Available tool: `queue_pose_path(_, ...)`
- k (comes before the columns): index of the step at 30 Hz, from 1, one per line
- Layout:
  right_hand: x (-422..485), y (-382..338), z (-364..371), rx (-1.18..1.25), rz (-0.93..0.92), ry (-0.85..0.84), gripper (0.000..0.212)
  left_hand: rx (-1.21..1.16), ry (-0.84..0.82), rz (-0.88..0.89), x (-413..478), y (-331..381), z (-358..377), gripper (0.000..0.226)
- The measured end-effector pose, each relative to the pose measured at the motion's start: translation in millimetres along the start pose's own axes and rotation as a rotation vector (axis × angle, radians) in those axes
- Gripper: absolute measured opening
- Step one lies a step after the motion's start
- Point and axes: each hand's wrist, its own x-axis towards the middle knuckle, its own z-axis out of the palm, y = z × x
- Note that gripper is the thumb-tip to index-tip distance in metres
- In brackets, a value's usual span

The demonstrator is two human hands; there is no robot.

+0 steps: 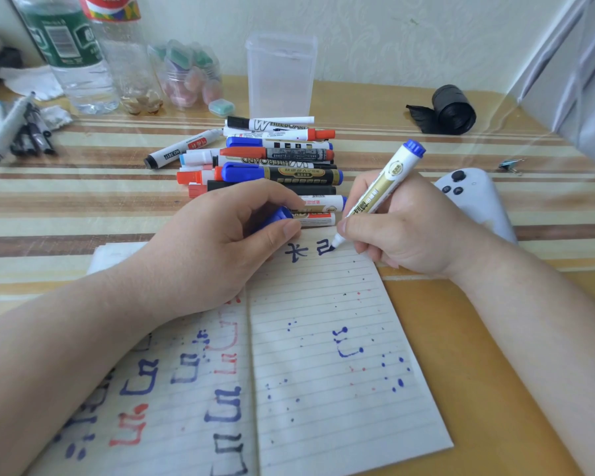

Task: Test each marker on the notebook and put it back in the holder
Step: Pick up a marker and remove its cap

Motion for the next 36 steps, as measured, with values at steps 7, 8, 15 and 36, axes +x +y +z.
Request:
queue_pose_path(7,-2.8,-1.8,-0.1,0.041,-0.002,-0.050,0.018,-0.011,-0.005,0.000,0.2,-1.3,1.1,0.027)
queue_pose_path(8,-3.0,-1.9,-0.1,0.044,-0.003,-0.058,0.019,-0.016,-0.007,-0.002,0.4,-1.8,1.2,0.028)
queue_pose_path(15,-2.3,-0.2,-1.3,0.050,-0.018,-0.083,0.021,0.003,-0.007,-0.004,0.5,-1.5,0.4,0.030)
queue_pose_path(36,-1.4,6.7,-0.1,0.476,-0.179,-0.075,0.006,-0.164,0.053,-0.050,-1.3,5.5,0.3,0.039)
